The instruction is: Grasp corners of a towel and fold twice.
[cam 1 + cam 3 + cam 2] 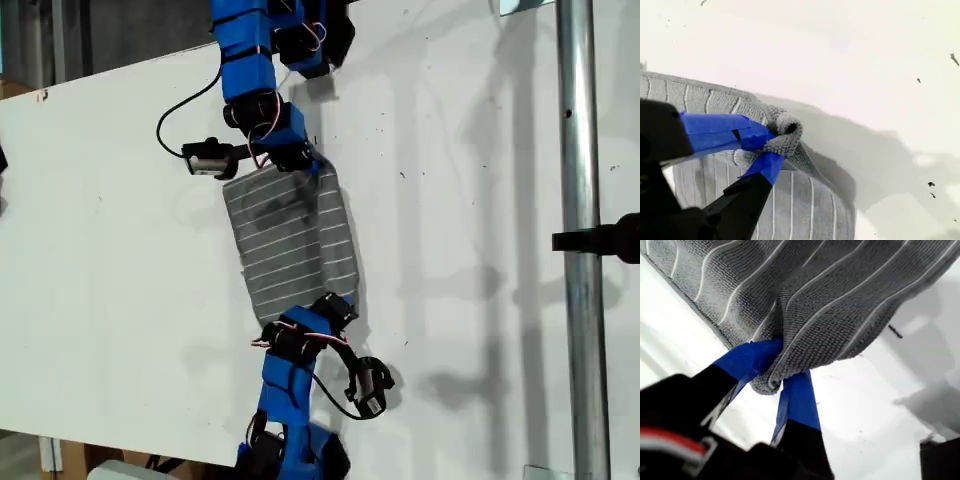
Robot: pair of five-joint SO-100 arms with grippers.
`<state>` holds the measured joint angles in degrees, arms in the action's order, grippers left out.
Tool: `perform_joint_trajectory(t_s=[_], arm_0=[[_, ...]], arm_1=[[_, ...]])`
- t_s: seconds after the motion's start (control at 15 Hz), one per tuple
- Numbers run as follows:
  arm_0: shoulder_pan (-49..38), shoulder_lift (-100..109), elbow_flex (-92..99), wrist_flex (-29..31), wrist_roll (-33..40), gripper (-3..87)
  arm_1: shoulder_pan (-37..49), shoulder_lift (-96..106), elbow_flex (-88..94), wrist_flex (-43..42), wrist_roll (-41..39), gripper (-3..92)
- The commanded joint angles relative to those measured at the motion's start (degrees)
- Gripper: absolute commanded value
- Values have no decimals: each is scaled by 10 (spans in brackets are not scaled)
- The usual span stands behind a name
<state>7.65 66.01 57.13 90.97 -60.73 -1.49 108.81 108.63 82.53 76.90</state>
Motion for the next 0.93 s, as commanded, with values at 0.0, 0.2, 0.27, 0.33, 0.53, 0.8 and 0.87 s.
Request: perform_joint_trajectory(t_s=[0.0, 0.2, 0.27, 0.33, 0.53, 0.8, 0.87], arm_0=[[-76, 75, 54, 12, 11, -31], [-236, 148, 120, 33, 84, -31], [-283, 175, 130, 34, 111, -31], [-323, 202, 140, 31, 130, -31], [-410, 236, 156, 32, 167, -31], [-388, 281, 243, 4, 146, -30], [-367, 279, 283, -18, 131, -30]], arm_1=[[121, 30, 27, -55, -92, -4], [292, -32, -18, -134, -251, -4], [322, -65, -64, -159, -294, -4], [346, -111, -120, -179, -325, -4], [392, -235, -292, -224, -405, -4], [391, -211, -270, -192, -396, -4], [381, -199, -228, -187, -387, -4]])
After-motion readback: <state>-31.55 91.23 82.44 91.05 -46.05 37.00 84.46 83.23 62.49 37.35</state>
